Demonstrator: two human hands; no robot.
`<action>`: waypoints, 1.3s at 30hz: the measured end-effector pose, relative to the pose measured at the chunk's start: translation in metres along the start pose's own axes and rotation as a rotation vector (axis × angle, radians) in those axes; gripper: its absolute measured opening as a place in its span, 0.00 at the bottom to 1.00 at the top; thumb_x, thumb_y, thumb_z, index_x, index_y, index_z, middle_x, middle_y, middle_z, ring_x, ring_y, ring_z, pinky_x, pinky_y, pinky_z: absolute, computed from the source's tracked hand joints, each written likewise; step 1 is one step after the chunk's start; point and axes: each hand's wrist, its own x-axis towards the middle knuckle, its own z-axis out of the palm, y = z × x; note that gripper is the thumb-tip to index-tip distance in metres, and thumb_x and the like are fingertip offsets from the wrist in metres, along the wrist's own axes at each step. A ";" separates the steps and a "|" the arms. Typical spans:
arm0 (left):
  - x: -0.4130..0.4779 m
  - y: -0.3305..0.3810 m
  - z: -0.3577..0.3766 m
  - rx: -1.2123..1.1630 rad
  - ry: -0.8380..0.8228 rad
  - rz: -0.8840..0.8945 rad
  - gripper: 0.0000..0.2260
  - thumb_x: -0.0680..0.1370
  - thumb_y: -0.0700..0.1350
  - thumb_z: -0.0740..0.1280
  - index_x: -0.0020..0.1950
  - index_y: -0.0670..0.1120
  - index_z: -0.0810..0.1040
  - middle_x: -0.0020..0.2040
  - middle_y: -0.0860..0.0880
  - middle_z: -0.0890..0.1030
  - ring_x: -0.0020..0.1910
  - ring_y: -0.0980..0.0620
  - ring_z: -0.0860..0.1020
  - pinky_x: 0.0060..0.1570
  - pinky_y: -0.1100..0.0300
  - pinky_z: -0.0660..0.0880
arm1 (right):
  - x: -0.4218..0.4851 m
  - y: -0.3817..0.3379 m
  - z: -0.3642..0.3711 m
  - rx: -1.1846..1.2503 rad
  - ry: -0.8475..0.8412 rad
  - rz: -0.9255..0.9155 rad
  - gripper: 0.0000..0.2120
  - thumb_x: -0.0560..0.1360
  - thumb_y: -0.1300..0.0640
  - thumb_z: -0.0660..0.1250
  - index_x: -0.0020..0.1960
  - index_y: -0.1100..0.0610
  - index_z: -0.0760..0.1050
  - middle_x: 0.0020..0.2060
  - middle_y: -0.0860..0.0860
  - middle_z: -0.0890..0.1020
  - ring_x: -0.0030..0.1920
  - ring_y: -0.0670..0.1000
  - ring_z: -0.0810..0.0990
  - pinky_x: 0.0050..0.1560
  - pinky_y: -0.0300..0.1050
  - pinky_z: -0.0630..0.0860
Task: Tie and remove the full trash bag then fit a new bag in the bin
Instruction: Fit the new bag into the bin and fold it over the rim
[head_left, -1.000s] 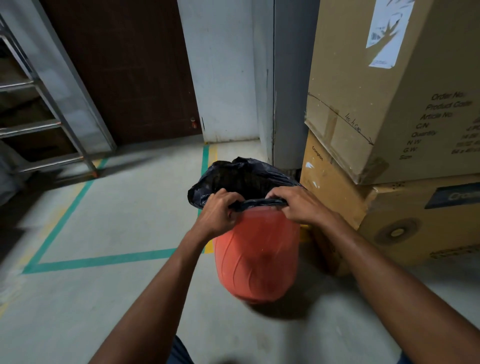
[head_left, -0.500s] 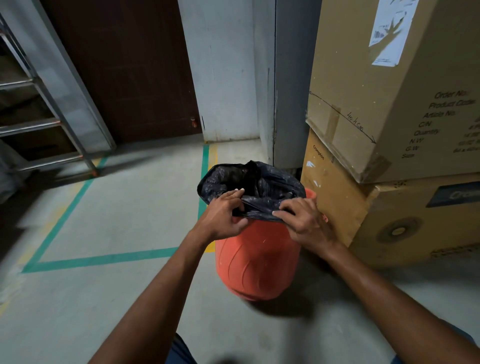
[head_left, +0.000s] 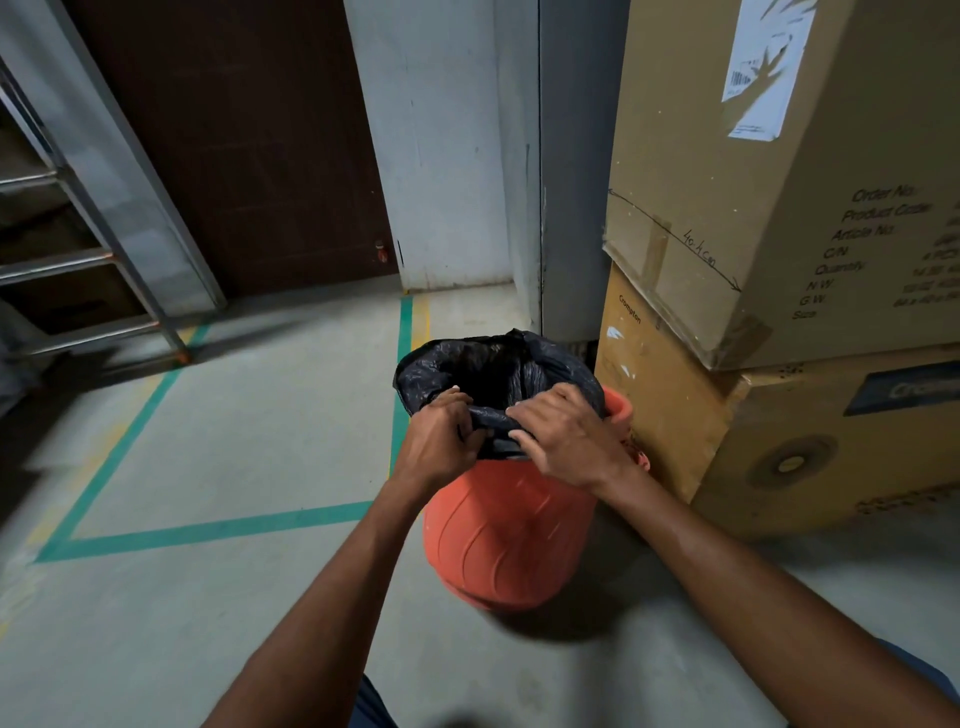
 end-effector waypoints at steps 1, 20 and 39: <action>-0.002 0.000 0.001 -0.002 0.008 0.017 0.09 0.72 0.40 0.73 0.39 0.42 0.73 0.47 0.44 0.81 0.46 0.41 0.80 0.42 0.48 0.75 | -0.001 0.001 0.001 -0.023 -0.024 -0.017 0.16 0.79 0.52 0.69 0.63 0.58 0.78 0.50 0.51 0.85 0.49 0.54 0.83 0.58 0.51 0.73; -0.008 -0.027 0.003 0.527 -0.084 0.244 0.16 0.67 0.40 0.59 0.53 0.46 0.75 0.47 0.48 0.76 0.53 0.42 0.77 0.56 0.46 0.64 | -0.029 -0.009 -0.004 -0.077 -0.039 0.103 0.17 0.70 0.69 0.74 0.57 0.59 0.80 0.45 0.53 0.80 0.44 0.56 0.79 0.44 0.50 0.76; -0.010 0.004 0.008 0.233 -0.175 0.198 0.30 0.83 0.62 0.40 0.81 0.53 0.62 0.56 0.53 0.81 0.58 0.51 0.76 0.68 0.47 0.61 | -0.004 0.030 -0.031 0.223 -0.399 0.149 0.32 0.71 0.32 0.69 0.71 0.44 0.74 0.66 0.44 0.81 0.67 0.45 0.76 0.77 0.58 0.61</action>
